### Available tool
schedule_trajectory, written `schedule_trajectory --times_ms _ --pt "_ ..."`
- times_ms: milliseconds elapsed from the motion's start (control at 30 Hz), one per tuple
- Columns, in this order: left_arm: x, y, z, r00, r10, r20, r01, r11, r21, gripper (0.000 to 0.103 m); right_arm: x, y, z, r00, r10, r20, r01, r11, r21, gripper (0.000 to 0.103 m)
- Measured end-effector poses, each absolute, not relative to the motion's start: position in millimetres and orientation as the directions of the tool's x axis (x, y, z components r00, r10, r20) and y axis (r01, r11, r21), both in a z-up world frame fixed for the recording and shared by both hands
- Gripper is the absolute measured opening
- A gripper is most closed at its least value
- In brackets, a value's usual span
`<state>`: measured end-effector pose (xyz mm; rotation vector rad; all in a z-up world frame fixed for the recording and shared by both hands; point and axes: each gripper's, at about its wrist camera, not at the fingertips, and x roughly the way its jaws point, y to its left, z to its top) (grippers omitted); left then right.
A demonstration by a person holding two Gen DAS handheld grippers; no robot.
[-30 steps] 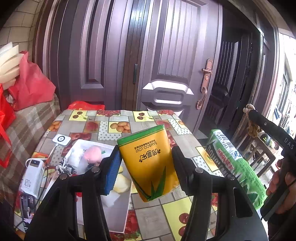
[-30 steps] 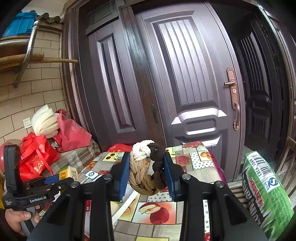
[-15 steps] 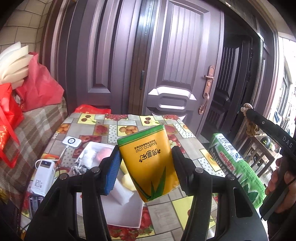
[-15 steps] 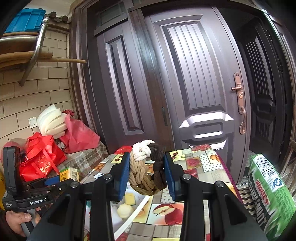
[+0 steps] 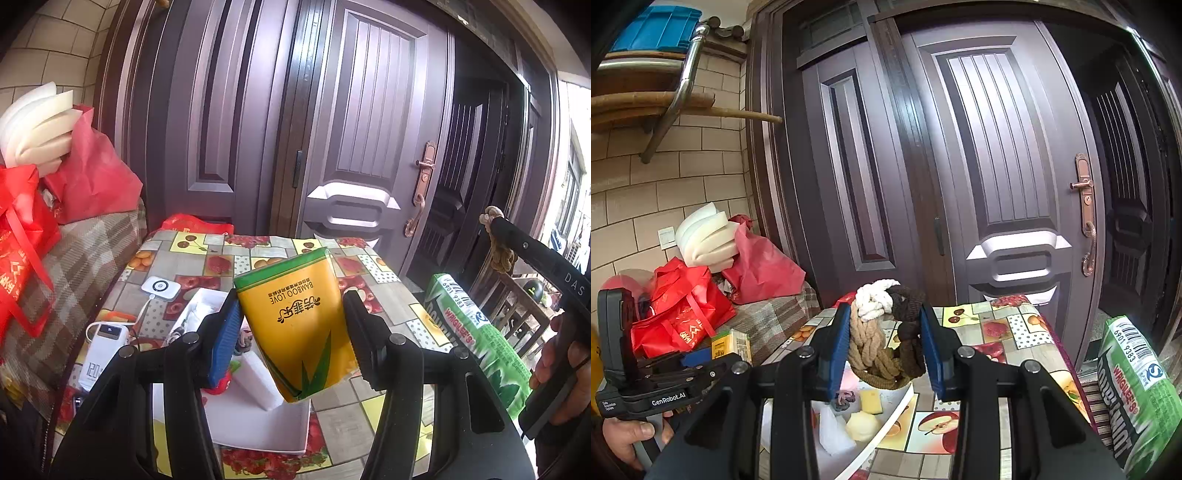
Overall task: Organize soft objects
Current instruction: 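Carry the yellow tissue pack and rope toy over the white tray with both grippers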
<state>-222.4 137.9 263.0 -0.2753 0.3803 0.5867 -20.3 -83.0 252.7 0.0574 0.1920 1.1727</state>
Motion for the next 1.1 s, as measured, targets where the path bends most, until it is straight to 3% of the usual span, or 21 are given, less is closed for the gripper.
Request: schedule_trajectory --times_ms 1100 --pt "-256 195 267 0.745 0.525 -0.413 -0.623 0.767 -0.150 0.055 -50 -38 248 0.324 0.934 -0.149 -0.932 0.343 0.121 0.037"
